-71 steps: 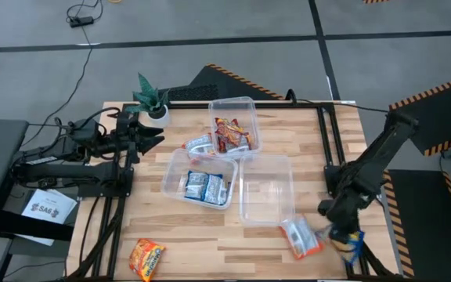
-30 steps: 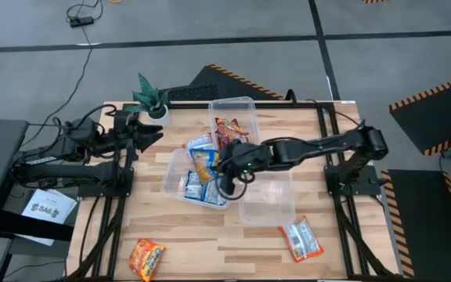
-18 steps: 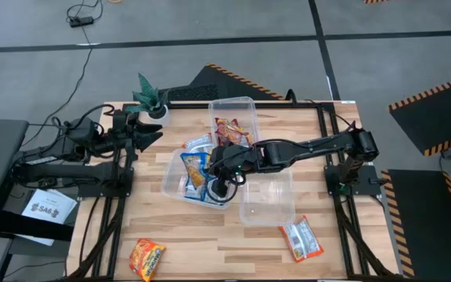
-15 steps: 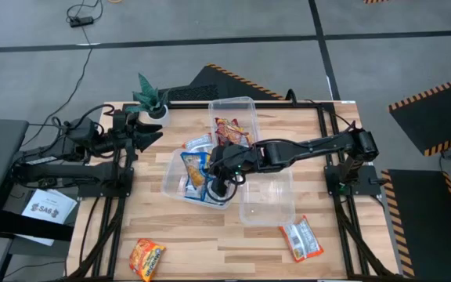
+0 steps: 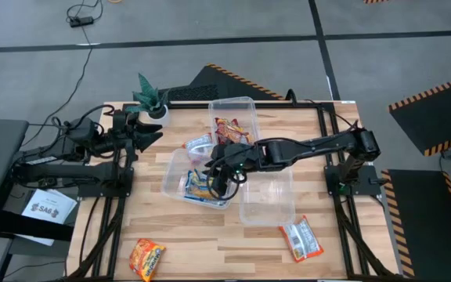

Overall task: Sort Maruchan noodles
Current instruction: Put the blue noodle pack into the bottom left transparent bin, then put the bottom left orange noodle pack into the bottom right transparent bin

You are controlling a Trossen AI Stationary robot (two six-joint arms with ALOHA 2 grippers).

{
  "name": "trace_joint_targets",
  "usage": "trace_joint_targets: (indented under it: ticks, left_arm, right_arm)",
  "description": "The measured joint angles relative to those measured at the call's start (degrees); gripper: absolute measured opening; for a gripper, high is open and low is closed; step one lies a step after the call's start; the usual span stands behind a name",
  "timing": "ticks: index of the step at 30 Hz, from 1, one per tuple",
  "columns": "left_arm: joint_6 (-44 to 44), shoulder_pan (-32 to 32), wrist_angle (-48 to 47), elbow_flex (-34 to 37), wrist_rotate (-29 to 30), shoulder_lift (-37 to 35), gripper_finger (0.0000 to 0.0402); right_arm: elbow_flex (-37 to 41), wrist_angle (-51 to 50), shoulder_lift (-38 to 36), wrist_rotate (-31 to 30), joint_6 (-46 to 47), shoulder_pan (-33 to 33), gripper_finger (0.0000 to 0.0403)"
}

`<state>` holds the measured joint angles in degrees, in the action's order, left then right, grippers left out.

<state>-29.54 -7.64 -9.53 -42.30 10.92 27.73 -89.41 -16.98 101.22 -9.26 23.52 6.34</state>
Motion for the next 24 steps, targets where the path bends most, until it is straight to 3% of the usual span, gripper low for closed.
trace_joint_targets:
  ticks: [7, 13, 16, 21, 24]
  left_arm:
    - [0.0, 0.0, 0.0, 0.0, 0.0, 0.0, 0.0196]
    - [1.2, 0.0, 0.0, 0.0, 0.0, 0.0, 0.0196]
    - [3.1, 0.0, 0.0, 0.0, -1.5, 0.0, 0.0196]
    - [5.6, 0.0, 0.4, 0.0, -6.1, 0.0, 0.0196]
    - [6.9, 0.0, 0.4, 0.0, -6.4, 0.0, 0.0196]
  right_arm:
    - [0.0, -8.7, -7.1, 0.1, 0.0, -1.8, 0.0257]
    - [0.3, -28.4, -15.8, -0.1, -1.5, -1.5, 0.0271]
    - [4.2, -33.7, -20.6, -1.1, 0.3, 0.7, 0.0271]
    - [16.2, -33.3, -30.7, -5.5, 9.8, 5.7, 0.0271]
    - [24.1, -25.5, -37.1, -10.7, 15.7, 9.1, 0.0271]
